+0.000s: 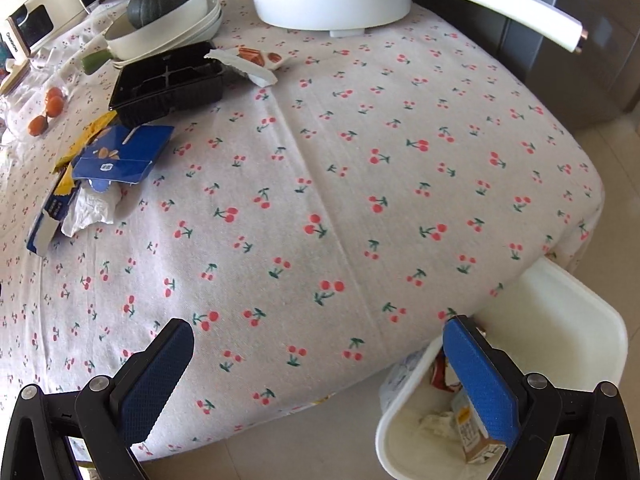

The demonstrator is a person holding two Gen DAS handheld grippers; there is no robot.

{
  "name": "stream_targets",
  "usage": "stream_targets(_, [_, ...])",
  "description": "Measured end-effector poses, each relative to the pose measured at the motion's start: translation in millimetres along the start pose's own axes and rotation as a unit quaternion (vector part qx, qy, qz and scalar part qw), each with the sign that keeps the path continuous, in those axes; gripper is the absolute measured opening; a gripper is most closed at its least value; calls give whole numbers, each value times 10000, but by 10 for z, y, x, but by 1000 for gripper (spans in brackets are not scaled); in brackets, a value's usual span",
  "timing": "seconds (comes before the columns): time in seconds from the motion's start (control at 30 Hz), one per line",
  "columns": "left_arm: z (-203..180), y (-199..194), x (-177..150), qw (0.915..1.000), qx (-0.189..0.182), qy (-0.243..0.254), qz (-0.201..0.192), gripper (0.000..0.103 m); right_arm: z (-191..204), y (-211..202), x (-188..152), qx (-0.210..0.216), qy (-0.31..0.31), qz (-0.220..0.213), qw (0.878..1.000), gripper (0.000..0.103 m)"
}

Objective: Collect trash
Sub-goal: 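Move both tools back over the remaining trash on the table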

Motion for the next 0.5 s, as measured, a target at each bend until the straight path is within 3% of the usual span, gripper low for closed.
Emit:
stream_targets(0.4, [22,524,286,9970,-669,-124,360,103,190,224,176,138,162,118,9997,102])
stream_targets(0.5, [39,667,360,9980,-498,-151,358,103,202,263,187,182,201,164,9995,102])
Point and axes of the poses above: each gripper's, at about its wrist camera, not at the fingertips, and y roughly the way its jaws point, z to its left, x to its top, the point moved 9 cm from there along y, roughly the way its jaws point, and after that the axes turned 10 degrees about z, right-handed, at the moved point
